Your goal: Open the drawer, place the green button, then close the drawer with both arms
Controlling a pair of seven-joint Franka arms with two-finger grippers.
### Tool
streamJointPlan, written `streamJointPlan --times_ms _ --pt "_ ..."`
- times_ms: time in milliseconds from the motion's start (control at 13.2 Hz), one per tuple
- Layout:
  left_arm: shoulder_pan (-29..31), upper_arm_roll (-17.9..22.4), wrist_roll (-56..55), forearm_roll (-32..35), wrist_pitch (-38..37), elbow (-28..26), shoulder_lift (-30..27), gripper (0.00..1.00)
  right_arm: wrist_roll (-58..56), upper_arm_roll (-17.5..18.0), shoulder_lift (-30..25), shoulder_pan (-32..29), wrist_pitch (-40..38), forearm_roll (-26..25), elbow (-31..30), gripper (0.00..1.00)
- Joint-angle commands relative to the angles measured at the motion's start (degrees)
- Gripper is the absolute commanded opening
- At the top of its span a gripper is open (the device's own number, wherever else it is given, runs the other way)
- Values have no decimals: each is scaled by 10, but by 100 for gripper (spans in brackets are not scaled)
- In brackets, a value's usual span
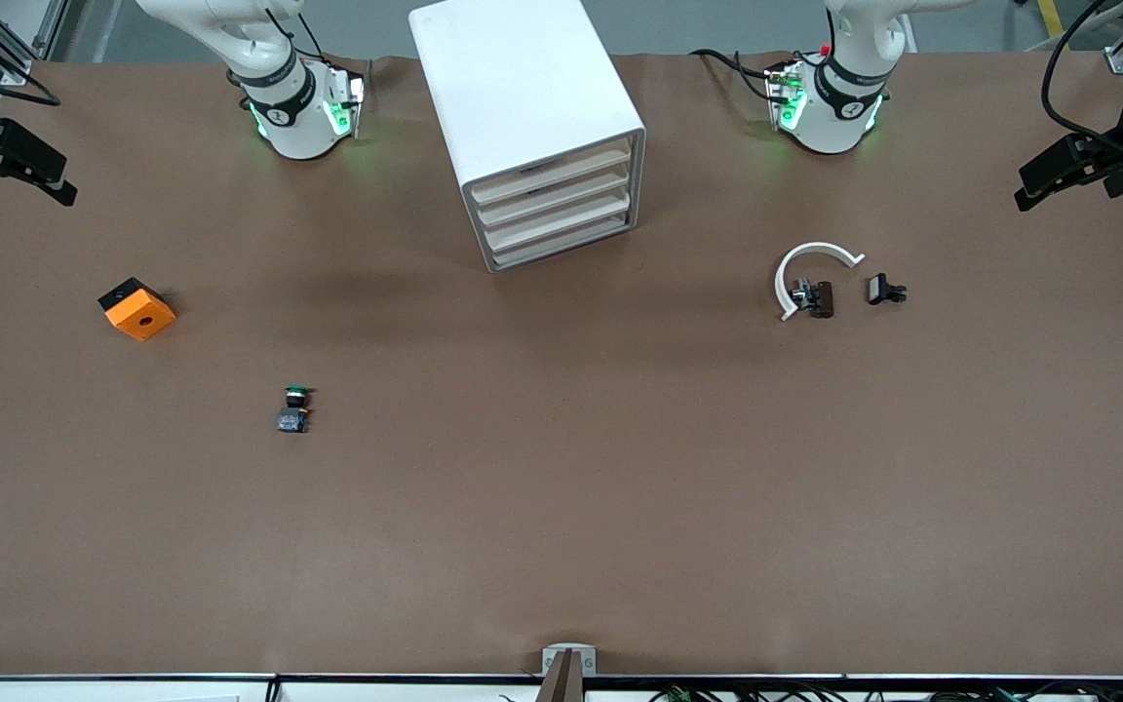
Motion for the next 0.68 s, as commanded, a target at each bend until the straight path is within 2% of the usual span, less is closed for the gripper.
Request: streamJointPlan --times_ms 0,379,606 --pt "2 -1 5 4 -1 7 4 100 -4 4 1 -5 0 -1 7 100" --pt "27 -1 7 0 -1 12 35 100 -4 4 1 -5 1 -1 7 100" --pt "25 -2 6 0 0 21 87 100 -5 5 3 -4 3 -3 7 100"
